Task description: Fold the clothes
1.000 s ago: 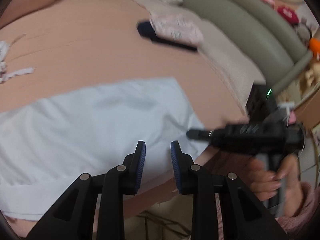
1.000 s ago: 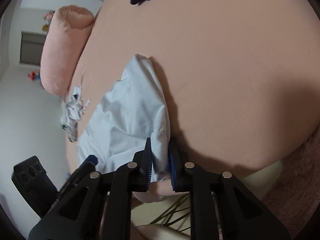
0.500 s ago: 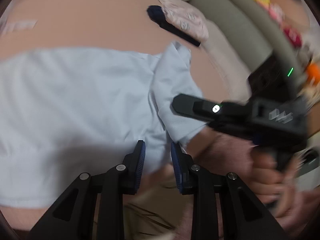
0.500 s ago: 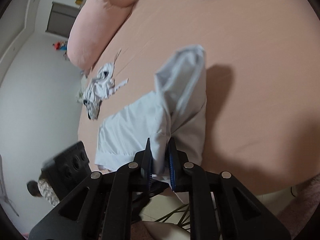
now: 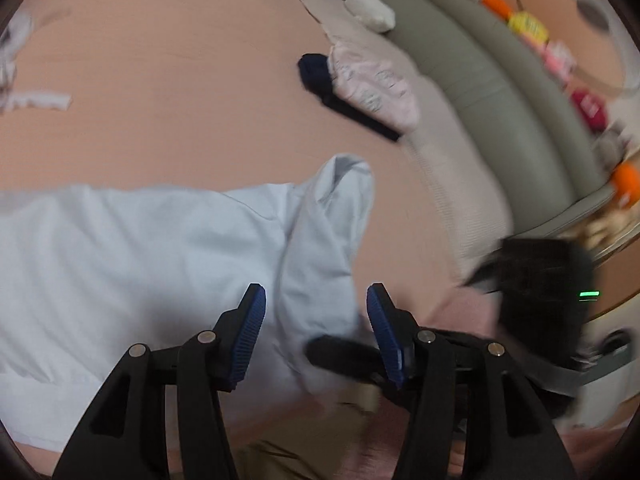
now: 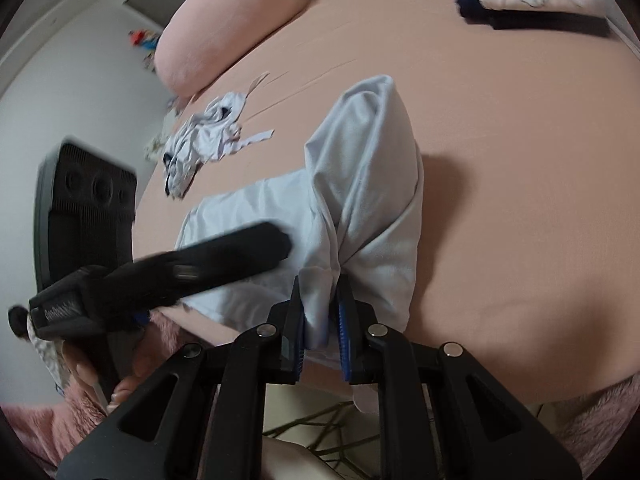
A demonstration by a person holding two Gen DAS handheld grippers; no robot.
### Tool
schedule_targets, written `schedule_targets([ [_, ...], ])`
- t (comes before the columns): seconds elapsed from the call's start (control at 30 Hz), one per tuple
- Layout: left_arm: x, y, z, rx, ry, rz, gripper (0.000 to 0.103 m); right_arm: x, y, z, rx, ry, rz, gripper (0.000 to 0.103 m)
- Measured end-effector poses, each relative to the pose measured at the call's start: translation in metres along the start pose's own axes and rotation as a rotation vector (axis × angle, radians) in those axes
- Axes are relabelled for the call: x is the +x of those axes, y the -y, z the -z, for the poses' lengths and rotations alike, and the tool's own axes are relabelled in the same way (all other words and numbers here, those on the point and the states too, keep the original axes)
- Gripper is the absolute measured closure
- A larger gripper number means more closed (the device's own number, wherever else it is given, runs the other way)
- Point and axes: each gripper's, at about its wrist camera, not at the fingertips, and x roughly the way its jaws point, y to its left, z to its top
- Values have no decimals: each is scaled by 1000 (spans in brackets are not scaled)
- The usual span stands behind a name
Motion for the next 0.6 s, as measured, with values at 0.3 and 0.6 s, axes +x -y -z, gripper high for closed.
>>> schedule_targets([
  [0.3,-13,-39,10,-196,42,46,91,-24,-4,6,-16,12,-9,85],
  [0.6,-47,-88,26,-320,54,179,89,-21,31,-3,189,37,-6,74],
])
